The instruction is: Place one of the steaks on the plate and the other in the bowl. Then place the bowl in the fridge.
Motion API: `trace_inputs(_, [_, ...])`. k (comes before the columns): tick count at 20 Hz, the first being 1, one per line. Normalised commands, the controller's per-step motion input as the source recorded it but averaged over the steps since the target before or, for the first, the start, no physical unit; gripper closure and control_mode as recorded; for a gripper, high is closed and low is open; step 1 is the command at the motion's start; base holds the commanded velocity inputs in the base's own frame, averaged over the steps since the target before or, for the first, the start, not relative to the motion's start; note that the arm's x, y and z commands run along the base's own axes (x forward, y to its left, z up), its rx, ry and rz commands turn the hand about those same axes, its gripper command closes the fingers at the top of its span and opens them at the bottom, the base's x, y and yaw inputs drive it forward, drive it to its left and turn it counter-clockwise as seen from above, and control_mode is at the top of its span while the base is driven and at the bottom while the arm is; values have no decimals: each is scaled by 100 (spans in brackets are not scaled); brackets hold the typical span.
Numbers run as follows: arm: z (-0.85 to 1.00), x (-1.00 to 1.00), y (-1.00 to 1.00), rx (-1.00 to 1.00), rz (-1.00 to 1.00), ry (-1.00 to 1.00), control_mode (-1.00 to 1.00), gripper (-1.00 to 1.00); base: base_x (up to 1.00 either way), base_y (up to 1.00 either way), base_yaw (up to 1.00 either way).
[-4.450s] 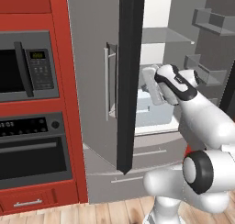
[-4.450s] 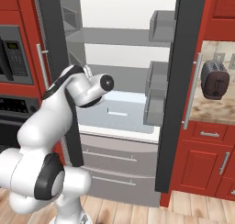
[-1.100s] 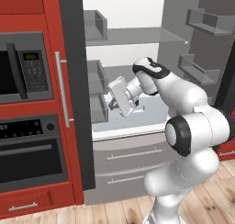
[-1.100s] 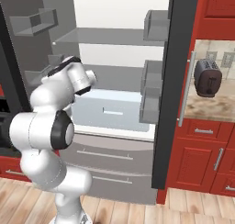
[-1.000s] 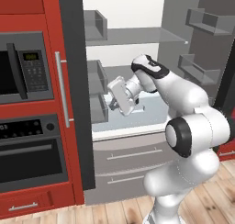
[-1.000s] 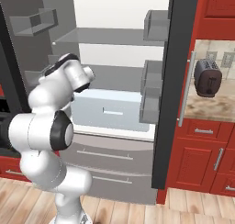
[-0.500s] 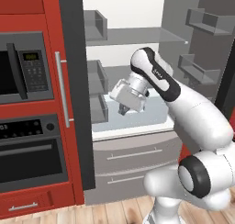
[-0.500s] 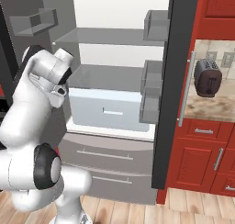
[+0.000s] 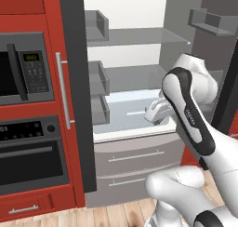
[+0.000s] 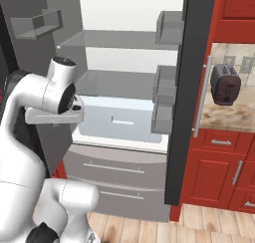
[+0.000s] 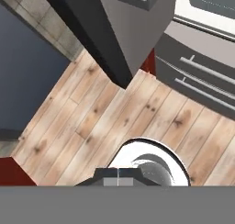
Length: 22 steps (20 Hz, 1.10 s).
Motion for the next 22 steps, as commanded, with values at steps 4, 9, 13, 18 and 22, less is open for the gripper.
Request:
trace_inputs(4, [-22, -11, -37, -10, -6, -17, -100, 100, 0, 0, 0])
trace_inputs(9, [-29, -53, -35, -9, -15, -15, -100, 100, 0, 0, 0])
trace_inputs(13, [-23, -49, -23, -5, -16, -15, -100, 100, 0, 0, 0])
trace_inputs(18, [-5, -20, -2, -5, -11, -17, -100, 100, 0, 0, 0])
trace_inputs(22, [0, 0, 1, -4, -5, -13, -100, 100, 0, 0, 0])
